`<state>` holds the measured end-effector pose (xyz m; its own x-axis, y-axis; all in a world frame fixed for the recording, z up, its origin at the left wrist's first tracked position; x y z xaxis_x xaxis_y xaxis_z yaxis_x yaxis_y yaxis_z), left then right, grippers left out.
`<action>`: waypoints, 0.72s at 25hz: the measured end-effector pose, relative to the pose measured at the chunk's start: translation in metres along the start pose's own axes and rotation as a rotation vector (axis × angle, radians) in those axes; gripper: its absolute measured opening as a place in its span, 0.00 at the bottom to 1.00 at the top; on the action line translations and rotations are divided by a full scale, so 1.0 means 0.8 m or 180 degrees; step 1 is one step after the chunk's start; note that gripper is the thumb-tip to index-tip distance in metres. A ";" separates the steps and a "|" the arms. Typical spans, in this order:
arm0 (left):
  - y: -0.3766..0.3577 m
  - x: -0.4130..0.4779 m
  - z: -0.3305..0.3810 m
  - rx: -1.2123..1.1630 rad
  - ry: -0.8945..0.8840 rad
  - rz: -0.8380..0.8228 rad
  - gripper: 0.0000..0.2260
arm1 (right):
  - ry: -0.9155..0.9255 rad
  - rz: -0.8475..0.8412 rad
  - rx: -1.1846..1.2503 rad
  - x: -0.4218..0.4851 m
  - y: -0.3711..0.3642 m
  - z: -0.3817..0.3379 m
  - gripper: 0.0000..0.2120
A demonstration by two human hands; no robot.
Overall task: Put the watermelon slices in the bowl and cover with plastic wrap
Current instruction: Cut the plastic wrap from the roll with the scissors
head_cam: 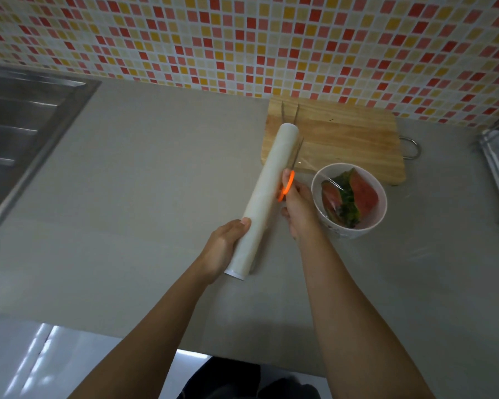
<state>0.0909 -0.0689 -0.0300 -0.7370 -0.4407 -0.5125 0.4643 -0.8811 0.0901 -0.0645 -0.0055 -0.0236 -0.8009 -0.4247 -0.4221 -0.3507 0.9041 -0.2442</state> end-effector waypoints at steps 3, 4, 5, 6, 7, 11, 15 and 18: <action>0.004 -0.001 0.002 0.0019 -0.0003 0.0063 0.24 | 0.0083 0.0105 0.0082 0.005 -0.005 0.001 0.18; 0.004 -0.002 0.001 0.0029 0.0014 0.0083 0.27 | 0.0066 0.0096 0.0116 0.007 -0.007 0.001 0.17; 0.005 -0.003 0.001 0.0035 0.0021 0.0083 0.29 | 0.0062 0.0079 0.0146 0.009 -0.008 0.001 0.17; 0.007 -0.004 0.000 0.0038 0.0009 0.0068 0.30 | 0.0078 0.0061 0.0164 0.010 -0.008 -0.001 0.17; 0.008 -0.005 -0.001 0.0041 0.0001 0.0047 0.31 | 0.0105 0.0050 0.0175 0.012 -0.009 -0.001 0.17; 0.017 -0.007 -0.004 0.0017 0.0014 -0.0034 0.28 | 0.0075 0.0053 0.0186 0.022 -0.012 -0.004 0.16; 0.040 -0.012 -0.008 0.0066 0.0033 -0.0133 0.17 | 0.0104 0.0197 -0.0017 0.036 -0.013 -0.006 0.16; 0.057 -0.018 -0.012 -0.0003 0.0050 0.0019 0.16 | 0.0121 0.0460 -0.0858 0.030 -0.015 -0.001 0.18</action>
<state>0.1275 -0.1011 -0.0265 -0.7264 -0.4432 -0.5253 0.4692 -0.8783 0.0923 -0.0799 -0.0265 -0.0304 -0.8677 -0.2933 -0.4014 -0.3439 0.9372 0.0587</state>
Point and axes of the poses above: each hand's wrist, its own x-axis towards the middle knuckle, its own y-axis out of the back of the hand, z = x × y, the point moved 1 cm from there along x, towards the middle knuckle, and after that the axes turned 12 degrees about x, right-handed, at the moved point
